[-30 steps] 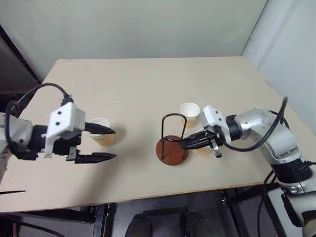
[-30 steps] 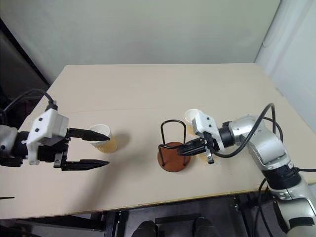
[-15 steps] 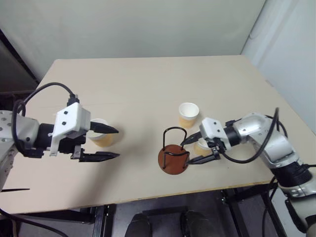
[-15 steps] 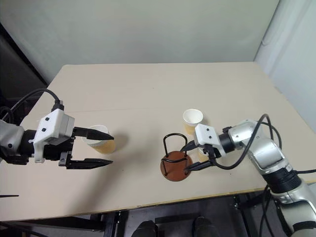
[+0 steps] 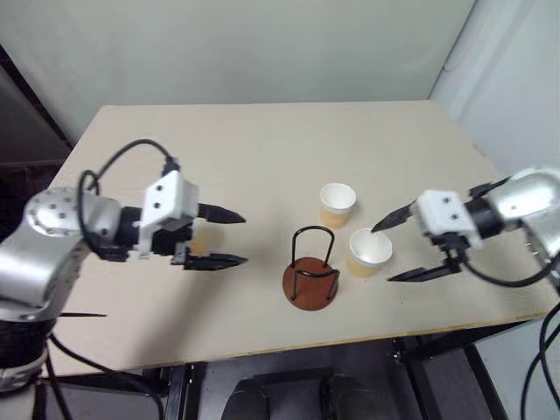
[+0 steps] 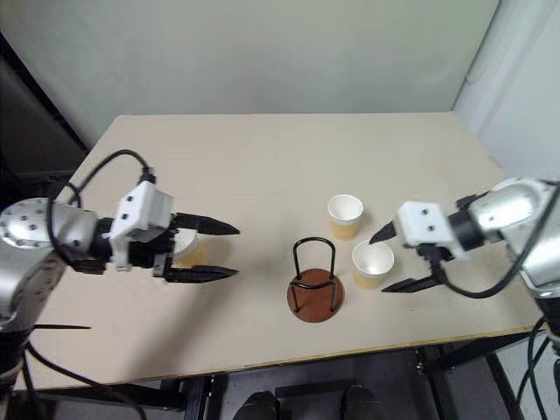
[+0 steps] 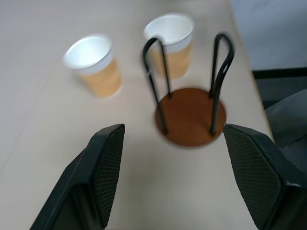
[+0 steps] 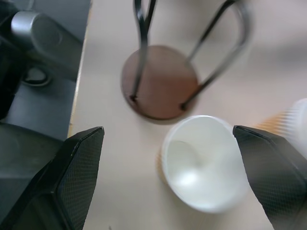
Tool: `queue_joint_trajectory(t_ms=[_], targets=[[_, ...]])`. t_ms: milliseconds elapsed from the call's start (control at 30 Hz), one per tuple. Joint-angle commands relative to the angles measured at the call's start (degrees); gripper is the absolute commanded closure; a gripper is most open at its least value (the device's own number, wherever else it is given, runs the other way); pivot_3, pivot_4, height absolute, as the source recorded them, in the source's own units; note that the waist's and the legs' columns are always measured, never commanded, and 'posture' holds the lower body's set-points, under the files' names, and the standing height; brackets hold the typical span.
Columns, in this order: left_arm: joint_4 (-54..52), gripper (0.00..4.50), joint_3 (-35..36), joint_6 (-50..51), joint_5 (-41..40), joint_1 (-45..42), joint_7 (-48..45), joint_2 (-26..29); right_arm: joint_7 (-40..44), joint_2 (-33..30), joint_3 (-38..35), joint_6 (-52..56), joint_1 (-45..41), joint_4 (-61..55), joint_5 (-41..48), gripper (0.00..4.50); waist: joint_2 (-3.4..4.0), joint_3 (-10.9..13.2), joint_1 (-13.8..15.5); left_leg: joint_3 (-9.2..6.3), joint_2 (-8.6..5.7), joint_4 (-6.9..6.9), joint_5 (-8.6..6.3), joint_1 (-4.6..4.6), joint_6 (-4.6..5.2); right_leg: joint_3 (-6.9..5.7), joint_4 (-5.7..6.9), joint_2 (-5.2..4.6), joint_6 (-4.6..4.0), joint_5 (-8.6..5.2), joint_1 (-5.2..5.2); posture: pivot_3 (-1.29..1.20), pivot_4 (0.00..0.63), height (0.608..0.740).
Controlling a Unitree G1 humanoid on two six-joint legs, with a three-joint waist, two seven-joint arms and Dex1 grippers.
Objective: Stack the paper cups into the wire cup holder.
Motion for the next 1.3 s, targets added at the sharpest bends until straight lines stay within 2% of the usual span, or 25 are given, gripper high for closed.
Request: queue_joint_trajectory(t_ms=[33,100,200,367,533,567,733,833,933,1067,1267,1300], targets=[[-2.01,0.98,-1.17,0.72,-0.13,-2.32,0.46,-0.36,-1.19,0.27,1.90,-2.44,-0.16,0.35,-4.10,0.03,0.00,0.00,0.02,0.00,-0.02,0.08,-0.04,-0.02,0.06,0.05,-0.01,0.00,0.08,0.04,-0.01,0.00,0.150,0.740],[-2.62,0.98,-1.79,1.18,0.00,-2.66,0.87,-0.55,-1.53,0.98,3.37,-3.36,0.09,0.79,-5.93,0.03,0.00,0.00,0.02,0.03,-0.04,0.22,-0.13,-0.03,0.21,0.13,-0.04,-0.01,0.14,0.07,0.00,0.00,0.150,0.740],[-3.53,0.98,-1.47,2.07,-0.50,-2.64,1.57,-0.44,-3.62,2.44,6.60,-6.27,0.05,3.02,-11.48,0.65,-0.01,-0.01,-0.04,0.08,-0.04,0.26,-0.23,-0.03,0.31,0.19,-0.21,-0.03,0.50,0.28,0.02,0.00,0.150,0.740],[-4.21,0.98,-0.76,2.86,-0.73,-2.34,2.13,0.00,-5.39,4.05,8.13,-11.32,-0.64,6.48,-16.38,2.44,0.02,0.01,-0.01,0.09,-0.04,0.28,-0.37,-0.03,0.55,0.31,-0.37,-0.13,0.87,0.52,0.00,0.00,0.150,0.740],[-4.26,0.98,-0.19,2.99,-0.66,-2.02,2.51,0.33,-2.69,3.97,5.86,-12.40,-1.09,6.43,-13.44,4.26,0.02,0.01,0.02,0.09,-0.03,0.27,-0.44,-0.07,0.63,0.34,-0.48,-0.15,0.87,0.52,0.00,0.00,0.150,0.740],[-4.22,0.98,-0.10,2.99,-0.69,-1.99,2.54,0.42,-2.11,4.00,5.20,-12.16,-1.46,6.33,-12.40,4.49,0.02,0.01,0.01,0.10,-0.03,0.27,-0.45,-0.07,0.63,0.34,-0.50,-0.15,0.87,0.52,0.00,0.00,0.150,0.740],[-3.48,0.98,3.47,2.57,-1.60,-0.39,1.07,2.92,6.03,-0.11,-5.40,-1.09,-9.34,0.72,6.86,4.49,0.21,0.12,0.03,0.26,-0.05,0.27,-0.45,-0.19,0.60,0.33,-0.57,-0.11,0.60,0.36,-0.09,0.00,0.150,0.740],[-3.49,0.98,5.36,2.24,-2.34,1.15,-0.19,4.09,6.46,-1.22,-7.98,3.30,-15.47,0.34,16.13,4.49,0.16,0.09,0.05,0.37,-0.06,0.23,-0.42,-0.21,0.56,0.34,-0.65,-0.02,0.39,0.21,-0.05,0.00,0.150,0.740],[-3.42,0.98,5.23,1.94,-2.02,1.64,-0.35,4.12,5.66,1.58,-8.24,7.46,-19.64,-0.18,20.35,4.49,0.08,0.05,0.03,0.40,-0.06,0.21,-0.45,-0.09,0.57,0.34,-0.67,0.02,0.08,-0.01,0.04,0.00,0.150,0.740],[-4.08,0.98,3.55,2.24,-1.42,1.06,0.55,3.18,3.97,6.60,-3.47,6.62,-18.87,-2.90,16.96,4.49,0.11,0.06,-0.07,0.40,-0.06,0.23,-0.45,-0.06,0.59,0.35,-0.60,0.04,-0.05,-0.08,0.00,0.00,0.150,0.740],[-5.10,0.98,4.25,2.87,-1.80,1.88,1.24,3.55,3.82,8.19,1.54,2.96,-15.85,-2.86,10.28,4.49,0.10,0.06,0.29,0.36,-0.05,0.25,-0.46,-0.08,0.60,0.35,-0.46,-0.04,-0.02,-0.05,-0.07,0.00,0.150,0.740],[-5.48,0.98,4.72,3.02,-2.01,2.48,1.34,3.75,4.18,8.22,1.93,2.49,-15.59,-2.73,9.77,4.30,0.11,0.06,0.23,0.36,-0.05,0.25,-0.48,-0.08,0.60,0.35,-0.46,-0.05,-0.01,-0.04,-0.07,0.00,0.150,0.740]])
